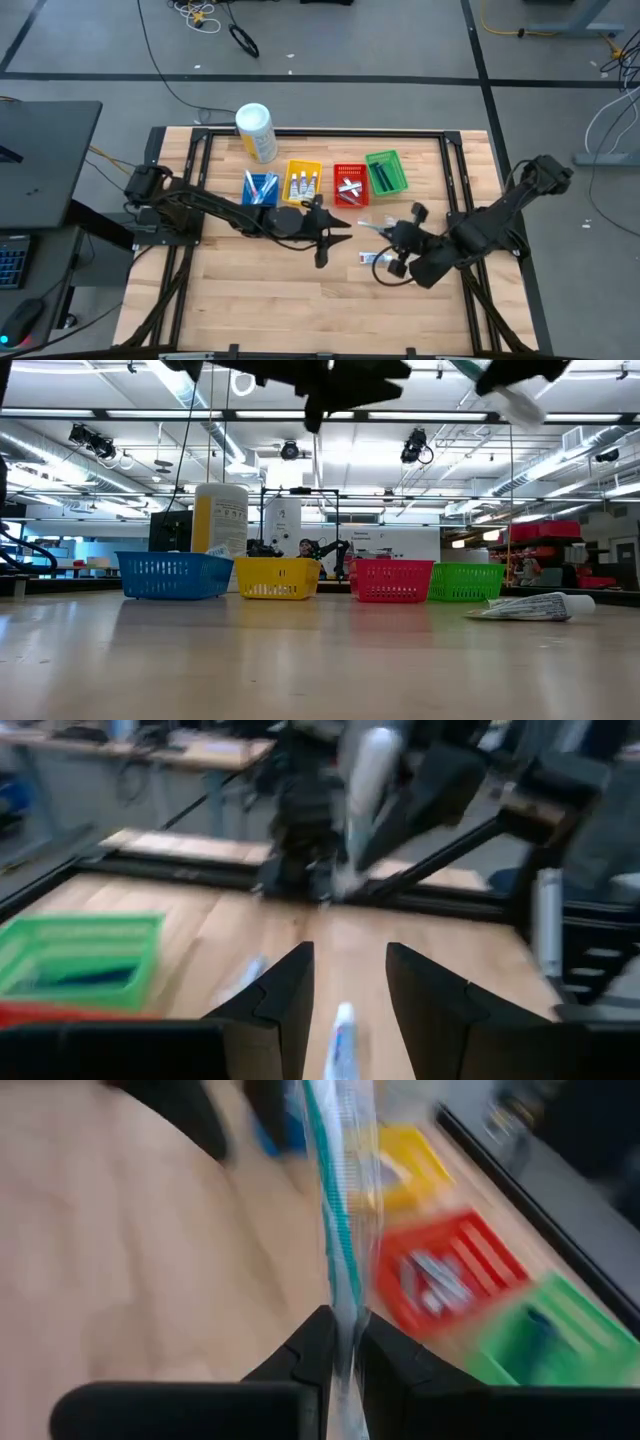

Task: Pick & Place Travel size toiletries
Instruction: Put the green toothbrush into the blue bin, then put the white toothpaste into the yellow bin

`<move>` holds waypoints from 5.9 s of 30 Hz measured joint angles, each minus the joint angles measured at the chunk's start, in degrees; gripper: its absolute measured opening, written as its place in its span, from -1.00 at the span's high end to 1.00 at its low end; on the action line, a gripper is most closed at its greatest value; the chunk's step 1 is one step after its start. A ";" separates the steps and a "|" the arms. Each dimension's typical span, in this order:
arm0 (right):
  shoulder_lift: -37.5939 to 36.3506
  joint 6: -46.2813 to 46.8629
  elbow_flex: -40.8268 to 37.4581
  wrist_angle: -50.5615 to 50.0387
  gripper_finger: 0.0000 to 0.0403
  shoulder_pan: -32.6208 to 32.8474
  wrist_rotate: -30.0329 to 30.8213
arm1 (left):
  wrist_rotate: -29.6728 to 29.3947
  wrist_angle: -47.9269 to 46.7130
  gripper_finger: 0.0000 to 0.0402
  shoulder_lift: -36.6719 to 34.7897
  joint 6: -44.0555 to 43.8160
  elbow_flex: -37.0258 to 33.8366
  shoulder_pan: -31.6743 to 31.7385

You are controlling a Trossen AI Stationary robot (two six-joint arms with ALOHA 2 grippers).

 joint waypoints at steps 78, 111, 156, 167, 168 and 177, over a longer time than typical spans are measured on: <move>0.41 -14.70 -10.21 27.21 0.43 -9.75 -17.42 | 2.09 -68.51 0.86 -15.81 -21.18 -0.44 23.61; 3.39 -17.75 -10.19 27.05 0.43 -9.96 -28.20 | -0.55 -69.29 0.20 -12.32 -27.09 -5.46 23.64; 7.06 -17.15 -29.19 27.70 0.10 -12.37 -42.86 | -0.76 -38.90 0.21 -10.56 -8.33 0.68 -1.47; 7.06 -20.75 -29.21 28.50 0.27 -13.11 -44.02 | 0.13 -38.69 0.21 -9.37 -8.44 0.66 -1.47; 7.06 -20.75 -29.21 28.85 0.30 -13.11 -44.01 | 0.07 -38.39 0.21 -9.37 -8.45 0.66 -1.47; 7.06 -20.73 -29.21 30.74 0.57 -13.11 -43.59 | -0.34 -37.09 0.21 -9.37 -15.89 0.66 -1.47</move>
